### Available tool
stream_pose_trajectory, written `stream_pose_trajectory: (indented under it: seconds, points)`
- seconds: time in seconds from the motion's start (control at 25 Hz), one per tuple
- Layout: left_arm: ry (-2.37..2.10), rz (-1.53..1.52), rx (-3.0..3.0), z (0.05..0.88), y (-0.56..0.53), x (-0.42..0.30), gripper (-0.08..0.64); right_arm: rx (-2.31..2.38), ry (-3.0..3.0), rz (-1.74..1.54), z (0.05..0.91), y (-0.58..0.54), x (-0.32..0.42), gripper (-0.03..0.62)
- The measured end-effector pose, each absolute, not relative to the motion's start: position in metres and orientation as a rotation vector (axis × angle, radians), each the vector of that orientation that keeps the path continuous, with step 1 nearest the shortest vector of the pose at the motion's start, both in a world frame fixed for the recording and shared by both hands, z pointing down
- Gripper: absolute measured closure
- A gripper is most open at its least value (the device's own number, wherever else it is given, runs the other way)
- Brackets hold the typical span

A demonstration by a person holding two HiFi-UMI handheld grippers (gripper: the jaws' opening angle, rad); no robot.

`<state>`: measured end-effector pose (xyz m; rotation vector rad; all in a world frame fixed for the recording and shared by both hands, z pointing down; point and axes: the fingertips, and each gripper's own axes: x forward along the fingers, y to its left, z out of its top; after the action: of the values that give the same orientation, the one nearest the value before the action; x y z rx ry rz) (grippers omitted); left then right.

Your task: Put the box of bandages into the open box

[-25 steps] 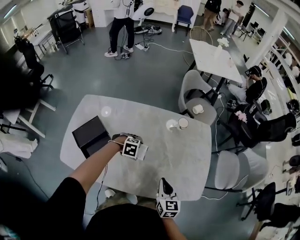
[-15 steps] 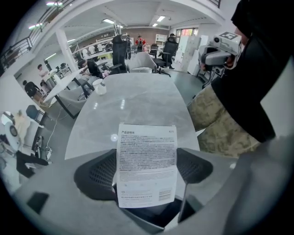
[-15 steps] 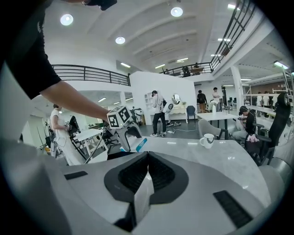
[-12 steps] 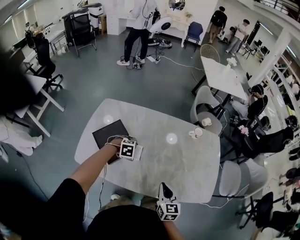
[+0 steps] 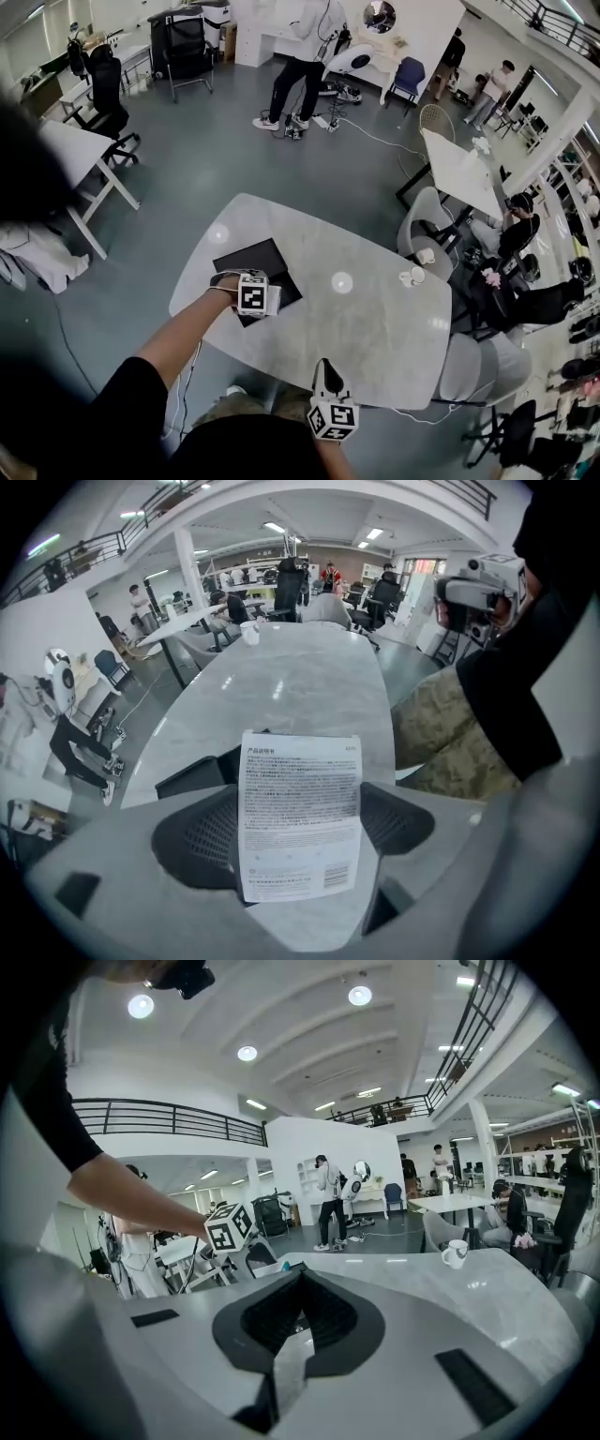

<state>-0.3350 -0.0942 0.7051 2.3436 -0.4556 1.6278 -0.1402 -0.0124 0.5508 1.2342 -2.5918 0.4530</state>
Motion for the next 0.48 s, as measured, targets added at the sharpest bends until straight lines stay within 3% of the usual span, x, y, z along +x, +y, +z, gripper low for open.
stream_pose_trajectory:
  seconds: [0.48]
  points:
    - [-0.749, 1.316, 2.207, 0.743, -0.117, -0.361, 0.144, 1.118, -2.611, 0.482, 0.581, -0.056, -0.193, 0.580]
